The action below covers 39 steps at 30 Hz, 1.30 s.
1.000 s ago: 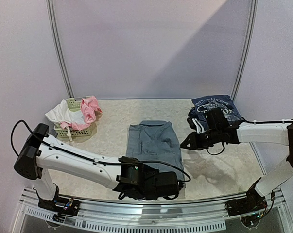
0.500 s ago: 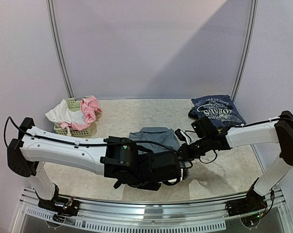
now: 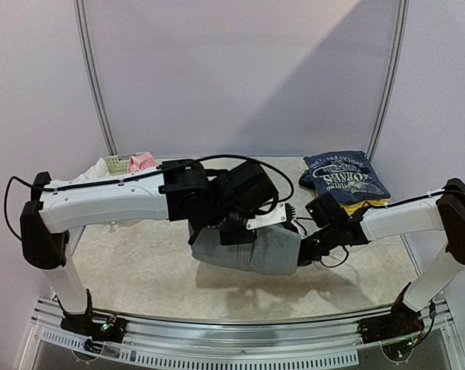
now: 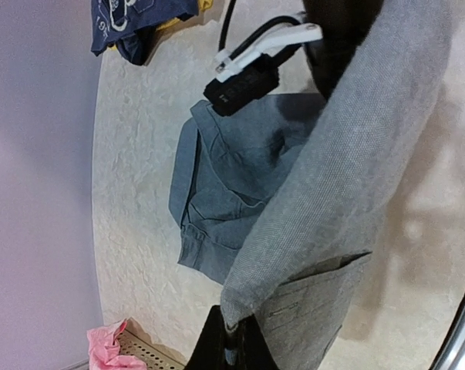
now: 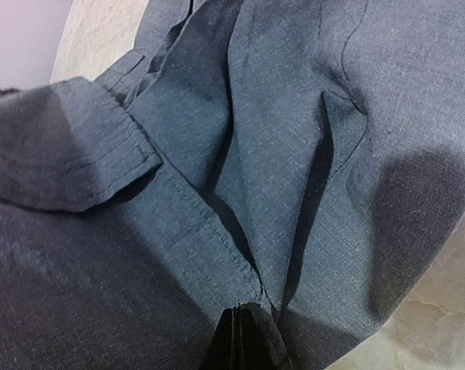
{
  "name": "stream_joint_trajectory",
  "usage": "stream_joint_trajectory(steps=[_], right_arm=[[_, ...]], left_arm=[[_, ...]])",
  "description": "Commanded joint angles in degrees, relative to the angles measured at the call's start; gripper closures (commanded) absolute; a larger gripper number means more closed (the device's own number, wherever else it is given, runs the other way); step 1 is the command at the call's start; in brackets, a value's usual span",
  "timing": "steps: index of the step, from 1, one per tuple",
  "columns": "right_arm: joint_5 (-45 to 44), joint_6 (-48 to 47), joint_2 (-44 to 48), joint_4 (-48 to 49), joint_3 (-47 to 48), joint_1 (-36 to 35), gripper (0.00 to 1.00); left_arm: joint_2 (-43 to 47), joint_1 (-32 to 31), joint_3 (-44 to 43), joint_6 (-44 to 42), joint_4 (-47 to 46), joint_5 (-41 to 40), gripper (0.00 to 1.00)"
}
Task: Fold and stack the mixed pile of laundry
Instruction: Fold the 2/3-rectangle-folded shirt at the center of the board.
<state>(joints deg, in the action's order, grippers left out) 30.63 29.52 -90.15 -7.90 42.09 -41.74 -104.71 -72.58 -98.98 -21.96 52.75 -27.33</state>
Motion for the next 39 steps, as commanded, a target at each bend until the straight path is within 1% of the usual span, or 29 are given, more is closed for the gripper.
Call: stream_joint_trajectory(steps=[1,6,11,16,21,24,27,29,32,39], right_arm=[[1.44,-0.07,1.15,-1.08,-0.69,-0.36,0.99],[2.37,-0.41,-0.79,-1.18,-0.2,-0.39,0.99],[0.74,-1.03,-1.61,-3.52,0.64,-0.42,0.99],[-1.81,-1.51,-0.3,-7.53,0.99,-0.12,0.98],[-3.68,-1.73,3.94,-12.76,-0.76,0.24,0.97],[-7.47,-2.32,9.32,-17.65,-1.2,0.94,0.96],[-10.22,-2.87,15.34,-21.29,-1.7,3.14,0.94],[-10.34,-2.15,18.38,-20.64,-2.57,4.34,0.94],[-12.65,-1.29,20.3,-21.13,-2.67,5.64,0.93],[-12.36,-0.78,20.64,-18.33,-3.32,6.71,0.93]], left_arm=[[-3.55,4.68,-4.46,-4.02,-2.22,4.85,1.0],[-7.64,8.81,-7.78,-5.98,-2.15,8.13,1.0],[-11.73,12.23,-11.18,-7.82,-2.41,11.37,1.0],[-15.4,15.22,-14.69,-9.67,-2.41,14.05,1.0],[-19.22,17.73,-18.1,-10.39,-1.4,15.79,1.0],[-20.6,18.76,-18.92,-10.54,-1.59,17.01,1.0],[-21.95,19.34,-19.4,-10.99,-2.12,17.12,1.0],[-22.93,19.68,-20.14,-11.17,-2.02,17.21,1.0],[-24.41,20.09,-21.18,-11.18,-1.82,17.68,1.0],[-27.67,21.07,-22.93,-11.12,-2.11,17.24,1.0]])
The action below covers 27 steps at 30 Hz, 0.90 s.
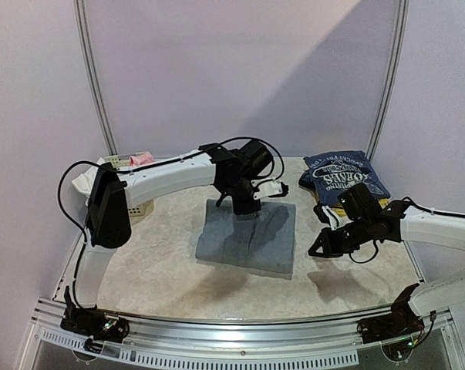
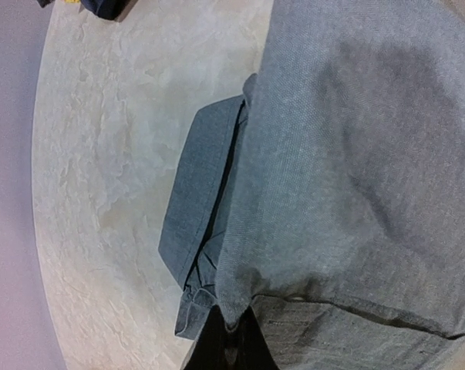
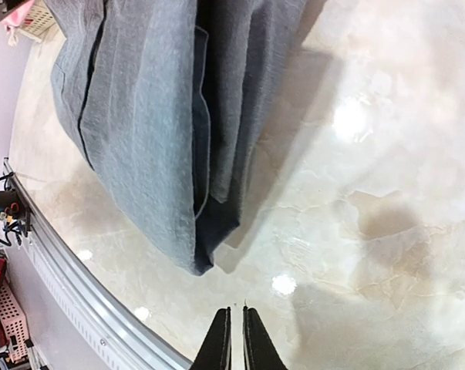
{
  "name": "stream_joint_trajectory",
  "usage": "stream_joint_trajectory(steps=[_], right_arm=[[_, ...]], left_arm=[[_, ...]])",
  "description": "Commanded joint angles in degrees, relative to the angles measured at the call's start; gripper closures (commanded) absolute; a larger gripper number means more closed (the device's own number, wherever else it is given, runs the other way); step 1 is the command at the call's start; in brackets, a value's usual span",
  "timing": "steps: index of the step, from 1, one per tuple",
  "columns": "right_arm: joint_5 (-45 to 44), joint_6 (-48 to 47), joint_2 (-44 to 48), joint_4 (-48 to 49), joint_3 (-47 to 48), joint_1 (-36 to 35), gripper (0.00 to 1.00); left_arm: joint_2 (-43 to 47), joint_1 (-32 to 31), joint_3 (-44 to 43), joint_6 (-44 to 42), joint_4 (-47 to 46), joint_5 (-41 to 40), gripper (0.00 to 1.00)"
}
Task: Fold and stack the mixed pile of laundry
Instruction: Fold the 2/3-rectangle-folded shirt at the center of the board.
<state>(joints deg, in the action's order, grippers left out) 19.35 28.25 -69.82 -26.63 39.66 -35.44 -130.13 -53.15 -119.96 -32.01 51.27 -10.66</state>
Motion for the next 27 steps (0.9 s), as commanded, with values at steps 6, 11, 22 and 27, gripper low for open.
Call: stream_joint_trajectory(steps=[6,11,22,27], right_arm=[[-0.49,1.08,0.09,2.81,-1.08,0.41,0.93],[-0.13,1.19,-0.68,4.11,-1.25,0.45,0.93],[1.25,1.72,-2.75,5.9,-1.08,0.44,0.94],[2.01,1.8,-3.46,6.86,-0.74,0.45,0.94]], left_arm=[[-4.99,3.31,-3.32,0.68,-1.3,0.27,1.0],[-6.9,4.1,-3.83,2.06,-1.23,-0.89,1.0],[-9.59,3.93,-3.06,2.76,-4.19,-3.44,1.0],[-9.52,3.75,-1.77,3.71,-5.92,-4.36,0.9]])
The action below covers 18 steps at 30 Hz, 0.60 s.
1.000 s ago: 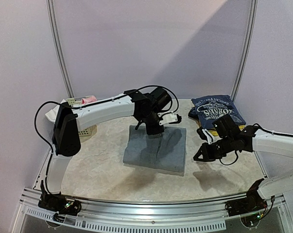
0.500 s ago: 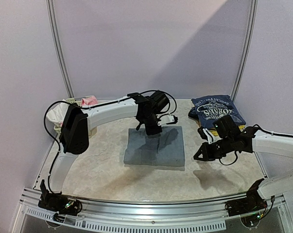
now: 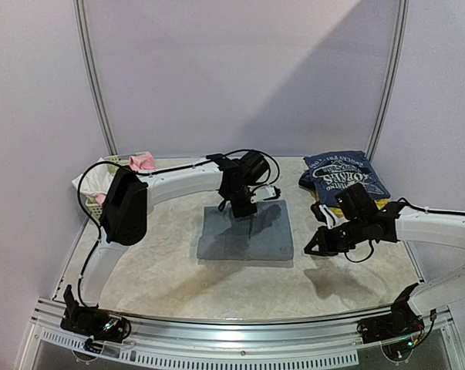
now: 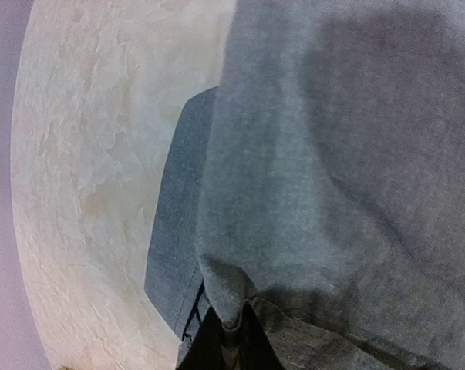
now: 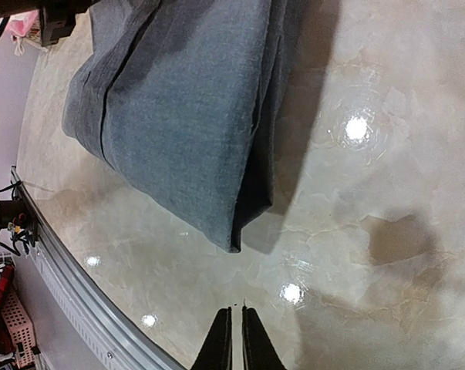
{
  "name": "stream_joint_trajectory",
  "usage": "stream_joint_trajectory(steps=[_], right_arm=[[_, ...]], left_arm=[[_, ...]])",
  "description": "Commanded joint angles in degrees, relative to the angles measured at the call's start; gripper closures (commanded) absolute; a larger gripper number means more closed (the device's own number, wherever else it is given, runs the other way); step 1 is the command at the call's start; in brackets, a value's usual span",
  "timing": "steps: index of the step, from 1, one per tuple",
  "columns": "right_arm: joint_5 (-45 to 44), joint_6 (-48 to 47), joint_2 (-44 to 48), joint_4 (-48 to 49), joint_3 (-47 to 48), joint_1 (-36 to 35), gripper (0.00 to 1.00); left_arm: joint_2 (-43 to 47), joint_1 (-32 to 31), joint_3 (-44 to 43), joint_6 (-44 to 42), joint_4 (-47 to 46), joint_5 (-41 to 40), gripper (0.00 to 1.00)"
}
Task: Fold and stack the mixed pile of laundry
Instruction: Fold the 2/3-rectangle-folded shirt at the center of the board.
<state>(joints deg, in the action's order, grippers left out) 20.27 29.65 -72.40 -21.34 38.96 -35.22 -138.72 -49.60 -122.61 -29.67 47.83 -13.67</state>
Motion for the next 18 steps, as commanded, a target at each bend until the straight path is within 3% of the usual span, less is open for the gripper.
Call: stream_joint_trajectory(steps=[1,5,9,18], right_arm=[[1.47,0.33,-0.96,1.94,0.05,0.22,0.94],[3.09,0.36,-1.25,3.49,0.81,0.18,0.94],[6.46,0.49,-1.25,5.58,1.8,0.19,0.94],[11.4,1.72,-3.95,10.96,4.1,-1.97,0.94]], left_arm=[[-0.68,0.14,1.48,1.56,-3.21,-1.36,0.88],[1.44,-0.03,4.11,3.6,-6.39,-1.16,0.65],[6.08,-0.36,6.88,7.34,-8.34,2.27,0.52],[20.85,-1.54,19.96,12.57,-16.57,4.86,0.32]])
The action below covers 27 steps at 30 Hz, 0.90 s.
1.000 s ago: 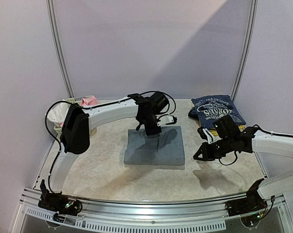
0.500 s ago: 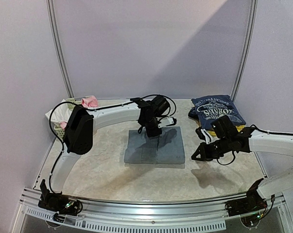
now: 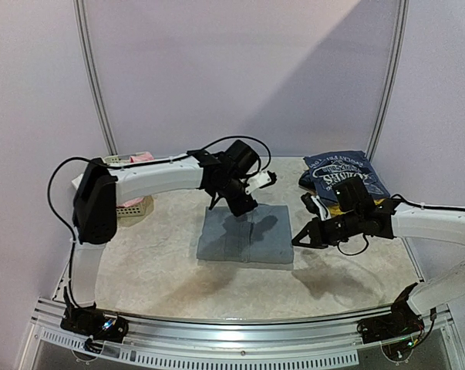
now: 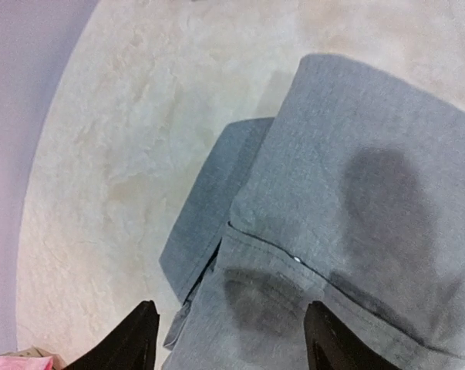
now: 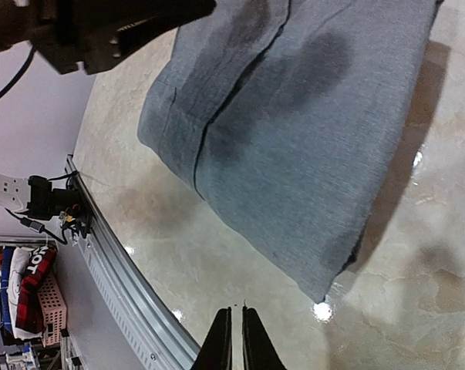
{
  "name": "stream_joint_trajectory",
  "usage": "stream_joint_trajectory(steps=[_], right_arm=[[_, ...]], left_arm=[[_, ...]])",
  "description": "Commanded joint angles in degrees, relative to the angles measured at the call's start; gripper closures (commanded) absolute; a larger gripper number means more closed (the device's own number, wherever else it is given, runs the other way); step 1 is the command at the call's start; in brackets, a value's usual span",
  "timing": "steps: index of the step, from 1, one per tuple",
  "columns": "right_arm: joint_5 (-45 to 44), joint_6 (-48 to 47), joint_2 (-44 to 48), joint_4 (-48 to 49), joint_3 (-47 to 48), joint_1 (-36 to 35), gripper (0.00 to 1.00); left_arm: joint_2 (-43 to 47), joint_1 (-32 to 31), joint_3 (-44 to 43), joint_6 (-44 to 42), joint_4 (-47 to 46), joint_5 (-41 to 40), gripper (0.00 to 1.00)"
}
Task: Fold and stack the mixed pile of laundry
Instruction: Fold the 2/3-rectangle-folded shirt at the center of the board, then adjust the square-folded shirt at the center of the board.
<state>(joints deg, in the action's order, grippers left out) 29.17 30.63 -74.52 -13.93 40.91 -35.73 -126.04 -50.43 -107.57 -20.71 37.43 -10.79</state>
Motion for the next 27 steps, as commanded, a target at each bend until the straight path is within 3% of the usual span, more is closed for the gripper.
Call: stream_joint_trajectory(steps=[1,8,14,21,27], right_arm=[[2.74,0.79,-2.34,4.26,2.36,-1.72,0.94],[4.93,1.33,-8.18,7.11,5.29,-3.21,0.93],[6.57,0.22,-14.21,7.03,9.09,-4.09,0.93],[7.99,-0.6,-19.58,6.53,12.52,-4.67,0.94],[8.68,-0.93,-23.01,6.85,13.62,-4.92,0.93]], left_arm=[[10.27,-0.72,6.86,4.27,-7.45,1.83,0.3],[23.3,-0.85,21.68,10.52,-13.35,-0.75,0.26],[31.69,-1.01,35.3,17.78,-18.52,1.64,0.34],[36.51,-3.54,46.41,23.35,-24.38,5.15,0.4],[34.14,-4.45,49.12,24.79,-27.75,9.03,0.42]])
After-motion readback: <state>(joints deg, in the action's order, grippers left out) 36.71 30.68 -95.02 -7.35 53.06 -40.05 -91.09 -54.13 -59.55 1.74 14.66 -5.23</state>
